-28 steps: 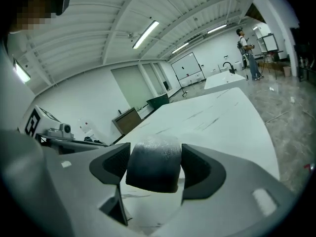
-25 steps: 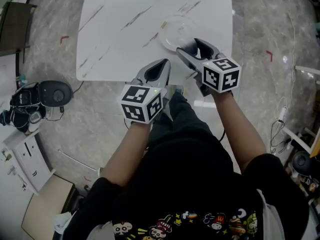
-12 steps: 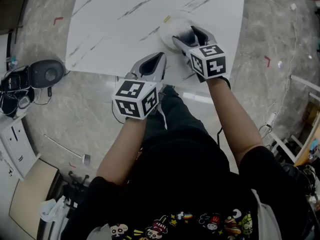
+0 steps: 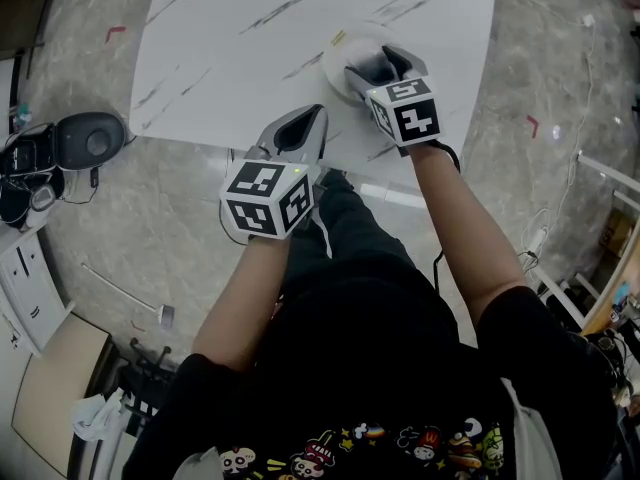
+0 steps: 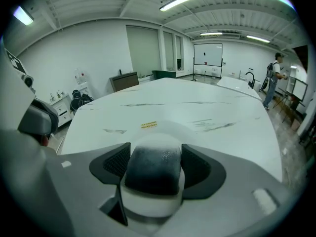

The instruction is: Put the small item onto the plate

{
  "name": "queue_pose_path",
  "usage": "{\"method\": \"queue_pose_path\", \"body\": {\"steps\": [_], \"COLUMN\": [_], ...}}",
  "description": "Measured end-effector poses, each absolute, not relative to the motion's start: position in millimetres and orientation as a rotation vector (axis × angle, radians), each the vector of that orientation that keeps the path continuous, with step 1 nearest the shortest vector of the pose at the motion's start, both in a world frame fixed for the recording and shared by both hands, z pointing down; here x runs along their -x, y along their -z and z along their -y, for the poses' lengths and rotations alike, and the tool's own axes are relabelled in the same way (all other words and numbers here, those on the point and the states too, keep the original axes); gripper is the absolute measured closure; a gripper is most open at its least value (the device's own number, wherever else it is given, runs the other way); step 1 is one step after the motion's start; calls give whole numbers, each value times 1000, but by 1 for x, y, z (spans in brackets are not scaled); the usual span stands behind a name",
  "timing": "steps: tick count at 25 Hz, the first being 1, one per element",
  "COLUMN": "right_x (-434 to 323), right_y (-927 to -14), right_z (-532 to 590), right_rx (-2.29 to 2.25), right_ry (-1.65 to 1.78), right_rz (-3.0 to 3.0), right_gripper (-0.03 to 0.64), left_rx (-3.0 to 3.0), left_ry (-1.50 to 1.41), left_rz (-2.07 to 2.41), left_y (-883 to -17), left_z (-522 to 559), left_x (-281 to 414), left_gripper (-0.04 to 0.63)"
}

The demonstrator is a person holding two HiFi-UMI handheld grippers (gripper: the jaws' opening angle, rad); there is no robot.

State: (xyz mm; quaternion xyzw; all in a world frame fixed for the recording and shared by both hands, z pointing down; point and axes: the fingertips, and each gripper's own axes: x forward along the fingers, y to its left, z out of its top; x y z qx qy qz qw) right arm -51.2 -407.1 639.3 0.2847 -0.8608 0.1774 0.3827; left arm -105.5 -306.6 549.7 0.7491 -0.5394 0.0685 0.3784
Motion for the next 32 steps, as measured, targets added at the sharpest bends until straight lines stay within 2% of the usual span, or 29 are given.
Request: {"method": "queue_pose_path", "body": {"steps": [18, 24, 28, 32], "right_x": [54, 48, 28, 4], "right_y": [-645, -616, -567, -519], "right_z": [409, 410, 421, 415], "right_rx": [-697, -802, -972, -1063], "right_ry": [-449, -510, -601, -672], "right_rz": [2113, 2211, 2363, 2464], "right_gripper": [262, 259, 434, 505], "left_rx": [-1941, -1955, -1986, -2022], "left_ry": [-179, -197, -220, -267], "left_rz": [1356, 1356, 1365, 1363], "left_y": [-544, -540, -531, -515], "left_z": [299, 298, 303, 307], "left_x": [102, 106, 114, 116], "left_gripper": [595, 595, 595, 595]}}
